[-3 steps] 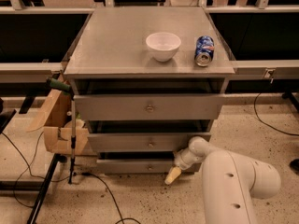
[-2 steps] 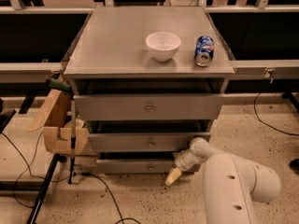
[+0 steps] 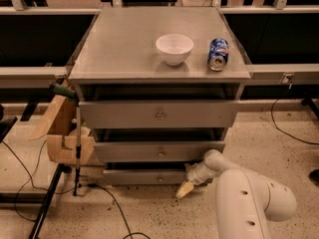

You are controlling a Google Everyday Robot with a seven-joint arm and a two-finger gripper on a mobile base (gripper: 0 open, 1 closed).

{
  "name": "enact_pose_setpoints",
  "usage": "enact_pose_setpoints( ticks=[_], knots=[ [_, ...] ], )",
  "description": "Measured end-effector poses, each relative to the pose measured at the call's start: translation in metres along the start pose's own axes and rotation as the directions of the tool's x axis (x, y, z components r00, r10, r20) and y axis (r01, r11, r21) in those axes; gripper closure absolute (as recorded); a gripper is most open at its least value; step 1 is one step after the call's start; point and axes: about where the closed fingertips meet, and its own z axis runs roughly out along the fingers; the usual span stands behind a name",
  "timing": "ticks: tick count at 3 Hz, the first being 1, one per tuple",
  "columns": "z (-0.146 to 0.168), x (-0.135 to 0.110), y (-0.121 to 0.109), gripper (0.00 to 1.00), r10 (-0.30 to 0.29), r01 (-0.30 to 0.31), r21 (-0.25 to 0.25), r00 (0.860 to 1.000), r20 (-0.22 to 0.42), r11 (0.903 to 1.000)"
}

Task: Open bottom drawer

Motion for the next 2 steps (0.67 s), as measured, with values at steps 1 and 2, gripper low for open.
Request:
enact_pose_setpoints(
  ticks=[1,2],
  knots=[
    [-0.0035,-0.0024,0.0002,0.38,0.000,0.000,0.000,1.000,0.000,1.0000],
    [-0.0098,-0.0085,-0.0041,0.70,0.000,0.000,0.000,1.000,0.000,1.0000]
  ],
)
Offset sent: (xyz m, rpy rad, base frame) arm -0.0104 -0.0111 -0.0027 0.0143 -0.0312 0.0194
